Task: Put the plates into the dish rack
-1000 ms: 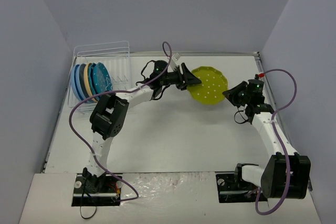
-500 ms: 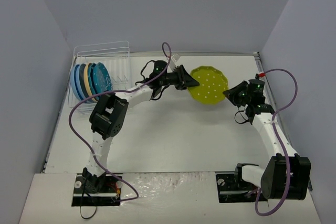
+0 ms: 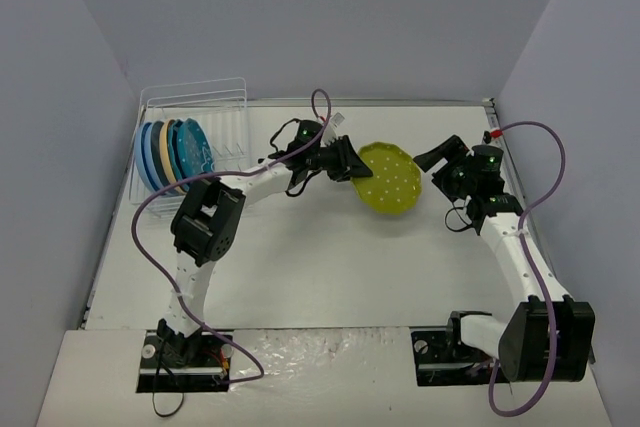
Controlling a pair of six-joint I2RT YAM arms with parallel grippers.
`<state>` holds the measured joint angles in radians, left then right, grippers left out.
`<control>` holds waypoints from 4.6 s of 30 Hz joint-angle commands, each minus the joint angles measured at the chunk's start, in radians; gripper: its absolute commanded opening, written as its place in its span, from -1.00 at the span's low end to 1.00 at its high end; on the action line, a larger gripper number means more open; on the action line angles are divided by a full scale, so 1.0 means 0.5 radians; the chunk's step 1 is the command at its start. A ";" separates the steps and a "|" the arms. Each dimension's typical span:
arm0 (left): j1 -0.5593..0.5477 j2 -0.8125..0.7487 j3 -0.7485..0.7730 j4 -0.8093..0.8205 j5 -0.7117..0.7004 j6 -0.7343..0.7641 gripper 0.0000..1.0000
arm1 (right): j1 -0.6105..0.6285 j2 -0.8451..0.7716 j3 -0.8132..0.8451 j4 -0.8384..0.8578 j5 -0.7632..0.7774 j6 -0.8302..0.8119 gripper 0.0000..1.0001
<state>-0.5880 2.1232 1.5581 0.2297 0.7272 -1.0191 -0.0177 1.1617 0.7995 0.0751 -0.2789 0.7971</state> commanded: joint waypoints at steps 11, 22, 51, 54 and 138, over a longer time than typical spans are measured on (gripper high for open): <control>0.150 -0.809 0.344 -0.684 -0.339 0.675 -1.00 | 0.014 -0.141 0.059 0.058 0.052 -0.109 0.65; 0.492 -1.478 0.360 -1.362 -0.908 1.185 -1.00 | 0.017 -0.147 -0.038 0.077 0.107 -0.162 0.64; 0.836 -1.542 -0.056 -0.955 -2.156 1.813 -1.00 | 0.023 -0.104 -0.130 0.179 0.067 -0.149 0.61; 0.850 -1.498 -0.058 -0.911 -2.190 1.869 -1.00 | 0.023 -0.111 -0.143 0.185 0.066 -0.147 0.61; 0.839 -0.933 -0.244 -0.761 -2.579 1.880 -0.14 | 0.023 -0.149 -0.205 0.223 0.043 -0.116 0.61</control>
<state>-0.1765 1.7061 1.3607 -0.1822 -0.4680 -0.0972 -0.0120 1.1084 0.6849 0.1169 -0.2443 0.7352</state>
